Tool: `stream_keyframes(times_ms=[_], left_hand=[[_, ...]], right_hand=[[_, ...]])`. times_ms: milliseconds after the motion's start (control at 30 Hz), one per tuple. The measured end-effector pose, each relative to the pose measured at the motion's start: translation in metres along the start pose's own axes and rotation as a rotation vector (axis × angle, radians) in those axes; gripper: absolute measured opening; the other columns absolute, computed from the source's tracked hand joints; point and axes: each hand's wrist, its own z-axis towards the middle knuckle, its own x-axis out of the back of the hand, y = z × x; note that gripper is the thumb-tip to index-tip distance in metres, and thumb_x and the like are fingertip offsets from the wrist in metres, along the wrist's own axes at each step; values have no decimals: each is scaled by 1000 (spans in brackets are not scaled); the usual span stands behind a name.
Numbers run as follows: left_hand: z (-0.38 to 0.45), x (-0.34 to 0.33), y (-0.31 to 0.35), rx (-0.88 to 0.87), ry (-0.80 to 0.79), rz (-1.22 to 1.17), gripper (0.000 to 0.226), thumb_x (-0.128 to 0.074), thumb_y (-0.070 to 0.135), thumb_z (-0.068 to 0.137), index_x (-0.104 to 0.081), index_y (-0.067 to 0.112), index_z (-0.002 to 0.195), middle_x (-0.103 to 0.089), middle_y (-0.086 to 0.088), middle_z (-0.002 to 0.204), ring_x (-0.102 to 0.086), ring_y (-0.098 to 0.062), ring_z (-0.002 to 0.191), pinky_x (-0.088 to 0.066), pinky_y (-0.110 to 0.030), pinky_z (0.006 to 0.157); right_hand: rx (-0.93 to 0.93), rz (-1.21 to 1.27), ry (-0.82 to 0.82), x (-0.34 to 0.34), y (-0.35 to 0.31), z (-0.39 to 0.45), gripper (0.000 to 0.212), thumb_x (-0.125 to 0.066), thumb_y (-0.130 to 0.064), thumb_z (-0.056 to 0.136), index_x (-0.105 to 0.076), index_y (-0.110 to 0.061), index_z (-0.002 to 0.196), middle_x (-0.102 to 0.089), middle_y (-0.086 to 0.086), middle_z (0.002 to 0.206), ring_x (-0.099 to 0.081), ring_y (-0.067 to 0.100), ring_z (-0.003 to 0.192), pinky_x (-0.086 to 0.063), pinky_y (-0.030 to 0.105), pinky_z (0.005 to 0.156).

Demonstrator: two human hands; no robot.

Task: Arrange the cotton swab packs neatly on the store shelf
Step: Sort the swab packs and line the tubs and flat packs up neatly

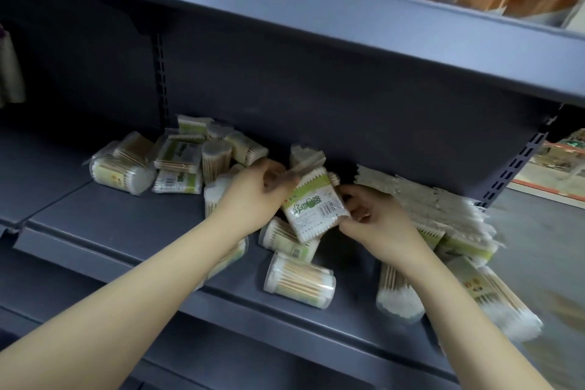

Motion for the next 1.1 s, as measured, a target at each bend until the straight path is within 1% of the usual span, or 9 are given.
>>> stream_keyframes(times_ms=[100,200,367,600,733,833,933,1000,1100], left_hand=[[-2,-3,-7,59,-71,-5,9,-60,36,87,-54,29,87,-61,9,81,-58,-10,80,-45,-20,70],[-2,-10,-8,75,-81,-107,9,-58,24,90,-59,17,83,-64,1,78,-61,-17,79,-47,-24,72],[1,-17,1,39,-40,-141,3,-57,21,91,-57,18,92,-61,2,82,-59,-17,84,-46,-25,76],[3,-24,7,16,-27,-117,1,-57,21,91,-58,19,91,-61,9,81,-61,-16,87,-46,-25,80],[5,-30,9,5,-15,-100,5,-58,21,90,-57,16,92,-63,2,82,-62,-19,85,-47,-28,80],[5,-33,11,-21,-17,-97,13,-60,21,89,-55,18,100,-61,5,84,-59,-11,81,-44,-15,72],[5,-35,13,-63,-109,-111,25,-62,22,87,-55,24,111,-60,9,90,-58,-6,81,-45,-15,74],[4,-37,17,-96,-201,-61,25,-63,23,86,-53,30,108,-60,14,93,-60,-7,80,-48,-21,75],[4,-44,24,-179,-262,89,19,-63,24,87,-55,28,103,-59,16,89,-61,-10,79,-50,-28,76]], right_hand=[[-48,-9,27,6,9,0,39,-67,-10,75,-53,-45,86,-60,-17,72,-55,-7,66,-42,13,64],[-85,-14,34,7,16,0,32,-67,-13,76,-58,-32,101,-63,-12,80,-58,2,73,-46,22,69],[-102,-77,-45,7,19,-4,35,-65,-18,78,-53,-31,108,-58,-16,81,-53,-1,70,-42,15,63],[-100,-131,-95,10,21,-7,39,-66,-23,81,-54,-27,117,-56,-19,79,-53,-1,72,-43,18,69],[-96,-160,-96,13,21,-8,41,-65,-23,81,-54,-27,120,-57,-14,81,-55,3,73,-42,15,68],[-96,-176,-92,16,25,-9,41,-65,-22,81,-55,-25,121,-57,-12,83,-54,2,72,-38,7,64],[-110,-191,-83,20,28,-11,40,-64,-22,82,-54,-23,121,-55,-16,82,-53,-1,72,-40,8,64],[-115,-239,-84,23,31,-13,39,-62,-21,83,-54,-23,121,-58,-12,87,-56,6,76,-43,17,67],[-96,-309,-17,31,39,-15,43,-58,-9,80,-55,-19,122,-60,-3,102,-54,16,90,-37,17,65]])
